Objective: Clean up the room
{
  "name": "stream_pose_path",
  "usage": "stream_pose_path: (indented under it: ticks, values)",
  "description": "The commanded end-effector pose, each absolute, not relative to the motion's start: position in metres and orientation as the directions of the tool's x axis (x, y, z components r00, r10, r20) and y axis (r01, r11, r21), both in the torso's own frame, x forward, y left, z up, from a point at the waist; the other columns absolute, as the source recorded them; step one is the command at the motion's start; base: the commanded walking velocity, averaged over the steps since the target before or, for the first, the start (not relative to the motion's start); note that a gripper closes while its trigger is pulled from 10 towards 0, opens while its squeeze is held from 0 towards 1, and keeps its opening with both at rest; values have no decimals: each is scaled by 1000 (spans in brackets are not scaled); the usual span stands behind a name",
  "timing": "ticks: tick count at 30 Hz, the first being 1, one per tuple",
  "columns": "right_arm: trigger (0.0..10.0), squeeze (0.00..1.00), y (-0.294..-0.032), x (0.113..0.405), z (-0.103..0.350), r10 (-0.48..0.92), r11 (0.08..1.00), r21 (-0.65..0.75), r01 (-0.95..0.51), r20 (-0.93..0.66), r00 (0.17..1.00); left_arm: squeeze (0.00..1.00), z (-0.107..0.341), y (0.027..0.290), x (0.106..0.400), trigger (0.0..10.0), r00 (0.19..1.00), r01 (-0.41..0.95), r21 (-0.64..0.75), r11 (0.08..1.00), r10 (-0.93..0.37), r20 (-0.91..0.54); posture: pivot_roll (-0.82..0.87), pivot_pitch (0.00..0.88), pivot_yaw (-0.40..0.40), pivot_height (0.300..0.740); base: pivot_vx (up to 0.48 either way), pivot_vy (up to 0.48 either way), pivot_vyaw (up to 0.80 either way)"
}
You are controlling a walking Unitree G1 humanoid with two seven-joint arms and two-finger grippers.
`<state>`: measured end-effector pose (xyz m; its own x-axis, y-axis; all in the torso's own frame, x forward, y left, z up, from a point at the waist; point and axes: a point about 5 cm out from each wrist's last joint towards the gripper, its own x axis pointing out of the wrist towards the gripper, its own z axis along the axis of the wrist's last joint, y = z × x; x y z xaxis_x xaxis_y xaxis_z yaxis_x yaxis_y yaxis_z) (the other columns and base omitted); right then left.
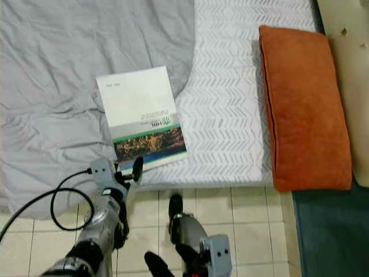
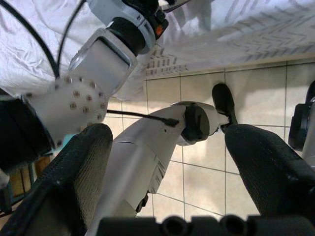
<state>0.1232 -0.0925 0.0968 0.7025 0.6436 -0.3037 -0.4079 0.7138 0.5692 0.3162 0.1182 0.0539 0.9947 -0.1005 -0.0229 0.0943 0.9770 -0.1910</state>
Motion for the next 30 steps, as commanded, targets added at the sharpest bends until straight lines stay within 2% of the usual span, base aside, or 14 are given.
stream_pose_path:
  ticks: [1,9,19,23,30]
  values:
    - [10000,0,-94,113,89,637,724,582,-371,-355,684,0,43,108,304,10000,991,120,-147,982,-127,-44,-413,693,-140,740,0,0,0]
    - [10000,0,-92,111,88,644,717,589,-372,-358,676,0,34,96,301,10000,985,99,-326,940,-140,-104,-410,698,-141,740,0,0,0]
    - [10000,0,-95,110,87,643,723,581,-374,-369,671,0,36,88,301,10000,987,81,-327,942,-122,-106,-420,693,-144,740,0,0,0]
    - [10000,0,-95,110,86,645,723,579,-376,-371,668,0,31,89,300,10000,984,64,-328,943,-114,-136,-420,693,-144,740,0,0,0]
    - [10000,0,-97,106,90,643,728,573,-378,-377,667,0,25,108,311,10000,969,-42,-428,903,-67,-236,-468,687,-160,740,0,0,0]
